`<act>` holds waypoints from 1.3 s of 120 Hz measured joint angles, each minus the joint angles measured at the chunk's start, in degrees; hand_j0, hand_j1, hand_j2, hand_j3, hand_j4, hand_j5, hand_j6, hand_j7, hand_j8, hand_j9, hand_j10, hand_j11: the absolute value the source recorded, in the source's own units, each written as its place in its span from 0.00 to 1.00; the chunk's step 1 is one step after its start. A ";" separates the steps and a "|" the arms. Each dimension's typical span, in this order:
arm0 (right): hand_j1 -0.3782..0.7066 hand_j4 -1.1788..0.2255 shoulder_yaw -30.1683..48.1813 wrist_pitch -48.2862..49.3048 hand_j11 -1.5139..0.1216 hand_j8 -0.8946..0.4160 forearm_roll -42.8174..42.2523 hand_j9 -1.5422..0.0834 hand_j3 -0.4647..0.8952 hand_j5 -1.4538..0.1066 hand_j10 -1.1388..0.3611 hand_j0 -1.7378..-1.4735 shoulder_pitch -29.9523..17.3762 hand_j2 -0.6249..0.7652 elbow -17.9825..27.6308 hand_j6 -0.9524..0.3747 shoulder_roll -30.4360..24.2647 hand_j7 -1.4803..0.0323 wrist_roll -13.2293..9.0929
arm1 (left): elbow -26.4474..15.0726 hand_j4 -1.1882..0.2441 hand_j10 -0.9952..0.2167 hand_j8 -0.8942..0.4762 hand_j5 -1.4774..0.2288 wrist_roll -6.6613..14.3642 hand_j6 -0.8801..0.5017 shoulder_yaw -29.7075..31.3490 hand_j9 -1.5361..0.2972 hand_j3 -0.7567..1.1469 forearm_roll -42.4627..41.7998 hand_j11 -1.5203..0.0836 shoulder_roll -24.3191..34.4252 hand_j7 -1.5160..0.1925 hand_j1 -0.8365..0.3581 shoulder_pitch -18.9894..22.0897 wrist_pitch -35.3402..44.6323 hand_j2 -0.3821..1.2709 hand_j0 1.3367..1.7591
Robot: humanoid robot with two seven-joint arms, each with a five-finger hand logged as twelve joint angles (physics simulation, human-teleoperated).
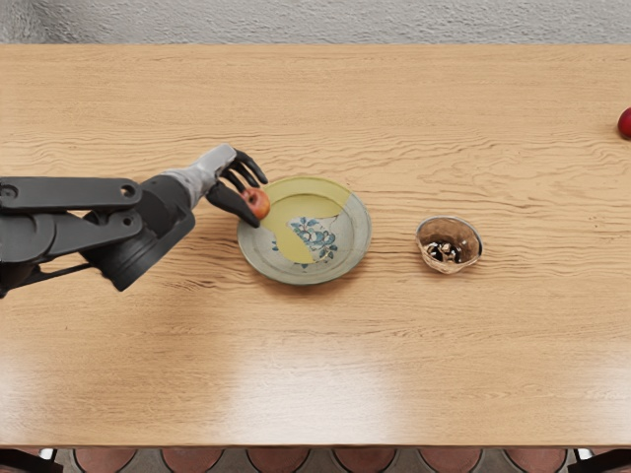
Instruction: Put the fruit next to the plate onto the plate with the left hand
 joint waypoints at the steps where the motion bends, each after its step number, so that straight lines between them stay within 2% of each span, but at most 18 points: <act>1: 0.05 0.83 0.00 0.00 0.91 0.67 0.00 0.93 0.34 0.91 0.75 0.30 0.00 0.45 0.00 0.70 0.00 0.96 0.00 | 0.00 0.39 0.29 0.27 0.36 0.00 0.26 0.00 0.38 0.40 0.00 0.42 -0.07 0.39 0.44 0.00 -0.01 0.52 0.76; 57: 0.05 0.83 0.00 0.00 0.91 0.67 0.00 0.93 0.34 0.91 0.75 0.30 -0.01 0.45 0.00 0.70 0.00 0.96 0.00 | -0.04 0.39 0.30 0.27 0.37 0.00 0.25 0.08 0.39 0.40 -0.34 0.43 -1.82 0.40 0.44 -0.74 -0.30 0.52 0.76; 100: 0.05 0.83 0.00 0.00 0.91 0.67 0.00 0.93 0.34 0.91 0.75 0.30 0.00 0.45 0.00 0.70 0.00 0.96 0.00 | -0.09 0.42 0.33 0.28 0.40 0.00 0.26 0.55 0.42 0.40 -0.42 0.46 -2.70 0.43 0.46 -0.80 -0.52 0.45 0.76; 134: 0.05 0.83 0.00 0.00 0.91 0.67 0.00 0.93 0.34 0.91 0.75 0.30 0.00 0.45 0.00 0.70 0.00 0.96 0.00 | -0.01 0.66 0.62 0.49 0.68 -0.28 0.47 0.61 0.67 0.40 -0.33 0.75 -2.00 0.70 0.77 -1.04 -0.65 0.30 0.76; 156: 0.05 0.83 0.00 0.00 0.91 0.67 0.00 0.93 0.34 0.91 0.75 0.30 0.00 0.45 0.00 0.70 0.00 0.96 0.00 | -0.16 0.76 0.74 0.59 0.79 -0.35 0.57 -1.08 0.77 0.40 -0.34 0.87 7.43 0.81 0.90 -1.18 -9.66 0.26 0.76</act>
